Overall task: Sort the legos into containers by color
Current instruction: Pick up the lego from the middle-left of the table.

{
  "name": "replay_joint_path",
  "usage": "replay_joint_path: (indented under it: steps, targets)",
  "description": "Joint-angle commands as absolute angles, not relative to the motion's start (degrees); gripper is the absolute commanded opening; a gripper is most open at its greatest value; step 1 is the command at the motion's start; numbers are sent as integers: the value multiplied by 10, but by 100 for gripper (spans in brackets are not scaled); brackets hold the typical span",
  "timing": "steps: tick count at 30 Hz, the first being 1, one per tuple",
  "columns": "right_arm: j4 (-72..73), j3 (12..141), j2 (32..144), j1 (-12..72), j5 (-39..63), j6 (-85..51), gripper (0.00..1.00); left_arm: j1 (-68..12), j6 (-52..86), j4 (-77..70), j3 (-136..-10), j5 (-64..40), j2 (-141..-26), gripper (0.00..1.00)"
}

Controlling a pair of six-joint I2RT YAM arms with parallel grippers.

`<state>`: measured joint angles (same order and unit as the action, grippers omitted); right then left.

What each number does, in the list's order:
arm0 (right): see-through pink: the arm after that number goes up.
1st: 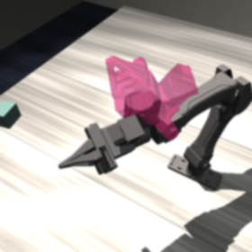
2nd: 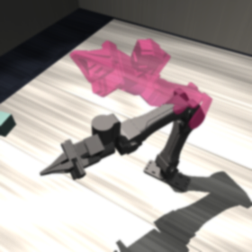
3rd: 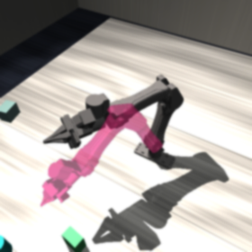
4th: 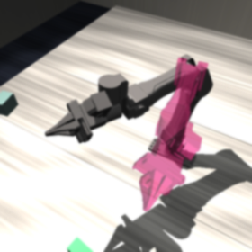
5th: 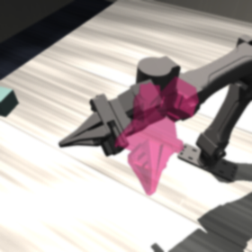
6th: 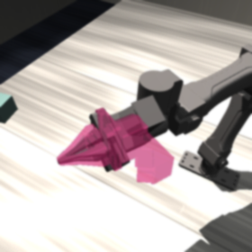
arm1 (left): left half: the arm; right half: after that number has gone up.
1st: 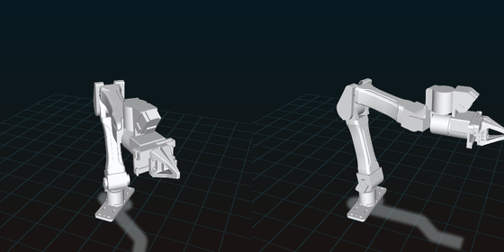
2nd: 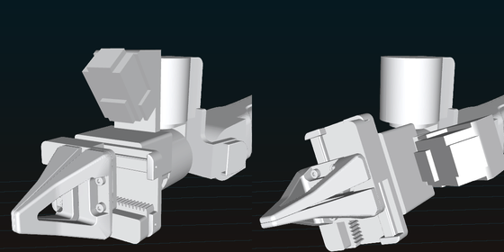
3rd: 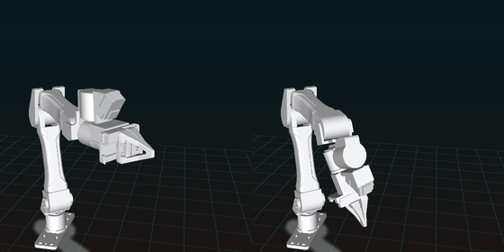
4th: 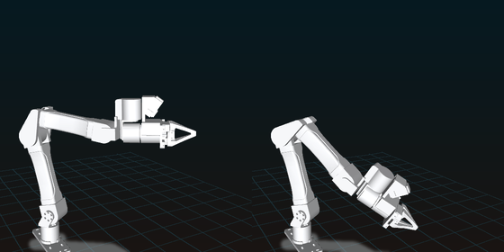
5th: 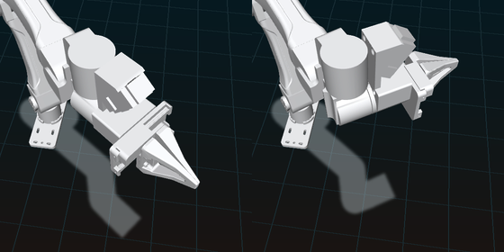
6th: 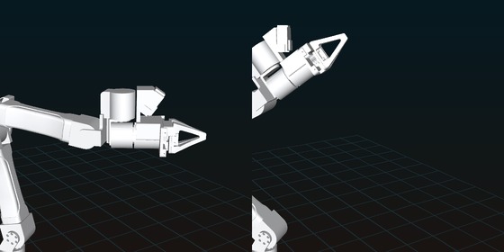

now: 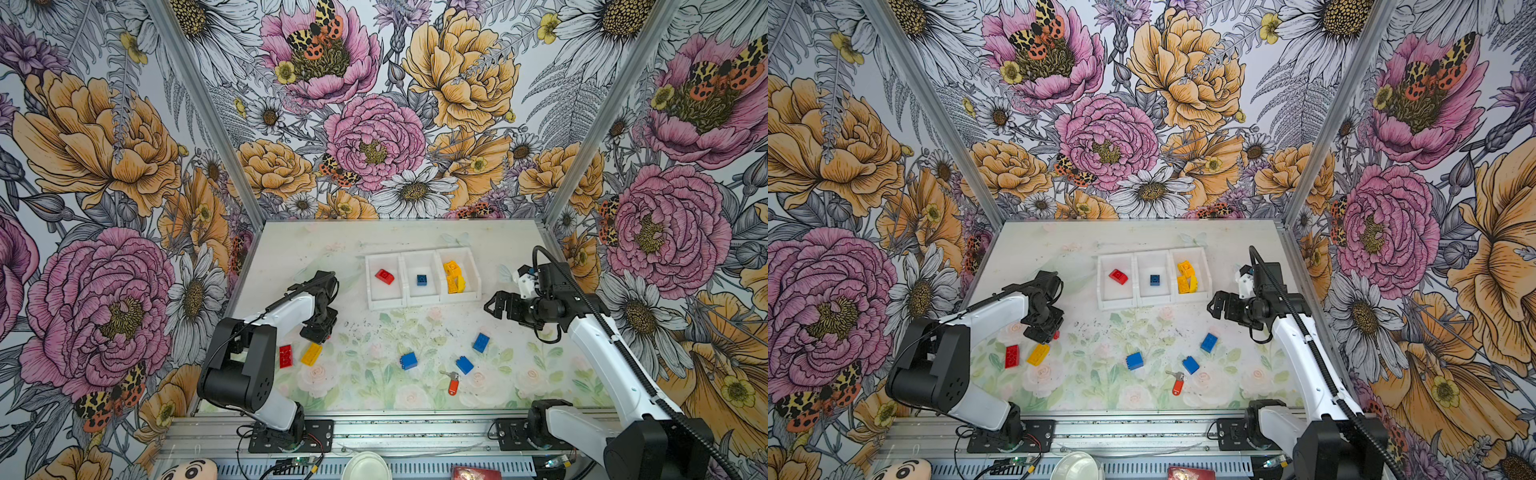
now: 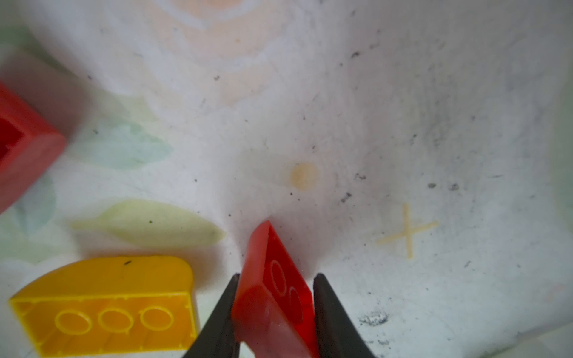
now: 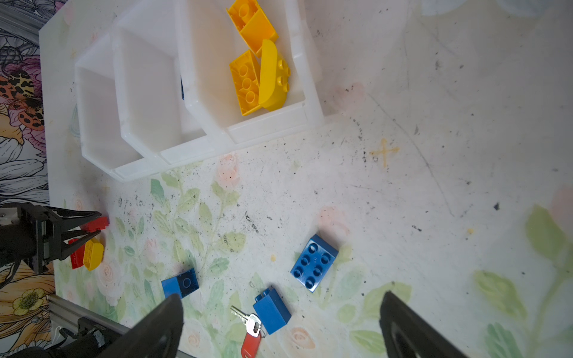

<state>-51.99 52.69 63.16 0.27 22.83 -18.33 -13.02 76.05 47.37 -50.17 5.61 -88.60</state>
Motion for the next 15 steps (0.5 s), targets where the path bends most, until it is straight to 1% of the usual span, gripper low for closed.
replay_joint_path:
  steps: [1, 8, 15]
  targets:
    - [-518, 545, 634, -2, 238, -174, 100, -137, 748, 479, -522, 80, -871, 18]
    - [-518, 547, 629, -2, 241, -176, 100, -158, 717, 493, -570, 105, -868, 7]
    - [-518, 549, 628, -2, 242, -178, 99, -195, 663, 507, -639, 142, -877, 4]
